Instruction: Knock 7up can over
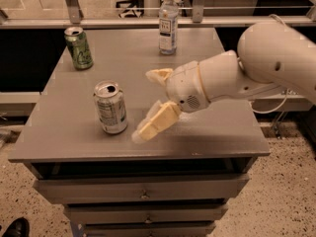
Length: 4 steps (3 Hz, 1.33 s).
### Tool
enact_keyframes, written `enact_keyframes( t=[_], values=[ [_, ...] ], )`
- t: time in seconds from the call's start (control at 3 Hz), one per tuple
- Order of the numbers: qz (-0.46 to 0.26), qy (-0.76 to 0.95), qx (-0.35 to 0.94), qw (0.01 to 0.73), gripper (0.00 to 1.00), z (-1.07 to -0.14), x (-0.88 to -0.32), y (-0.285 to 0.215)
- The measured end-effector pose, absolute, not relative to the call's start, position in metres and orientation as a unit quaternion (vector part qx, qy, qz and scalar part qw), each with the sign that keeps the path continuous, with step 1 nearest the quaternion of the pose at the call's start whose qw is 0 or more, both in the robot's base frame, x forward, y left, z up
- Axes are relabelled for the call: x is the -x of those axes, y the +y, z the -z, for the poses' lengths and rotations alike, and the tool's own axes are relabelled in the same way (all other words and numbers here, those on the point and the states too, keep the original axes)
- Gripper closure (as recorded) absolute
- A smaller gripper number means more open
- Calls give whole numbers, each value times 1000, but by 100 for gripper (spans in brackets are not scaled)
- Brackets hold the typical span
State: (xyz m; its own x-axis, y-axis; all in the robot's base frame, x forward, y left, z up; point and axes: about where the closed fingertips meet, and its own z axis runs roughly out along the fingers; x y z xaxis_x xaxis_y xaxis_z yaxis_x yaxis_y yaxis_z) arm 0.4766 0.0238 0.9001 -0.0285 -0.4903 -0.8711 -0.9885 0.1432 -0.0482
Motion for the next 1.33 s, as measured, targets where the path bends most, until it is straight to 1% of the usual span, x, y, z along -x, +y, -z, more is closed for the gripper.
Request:
enact_keyframes(
  t=[0.67,1.0,1.33],
  values=[
    [-370,616,546,430,2,-884,-484,78],
    [-384,613,536,434,7,-877,-487,94],
    [-400,615,521,436,20,-872,-489,110]
  ],
)
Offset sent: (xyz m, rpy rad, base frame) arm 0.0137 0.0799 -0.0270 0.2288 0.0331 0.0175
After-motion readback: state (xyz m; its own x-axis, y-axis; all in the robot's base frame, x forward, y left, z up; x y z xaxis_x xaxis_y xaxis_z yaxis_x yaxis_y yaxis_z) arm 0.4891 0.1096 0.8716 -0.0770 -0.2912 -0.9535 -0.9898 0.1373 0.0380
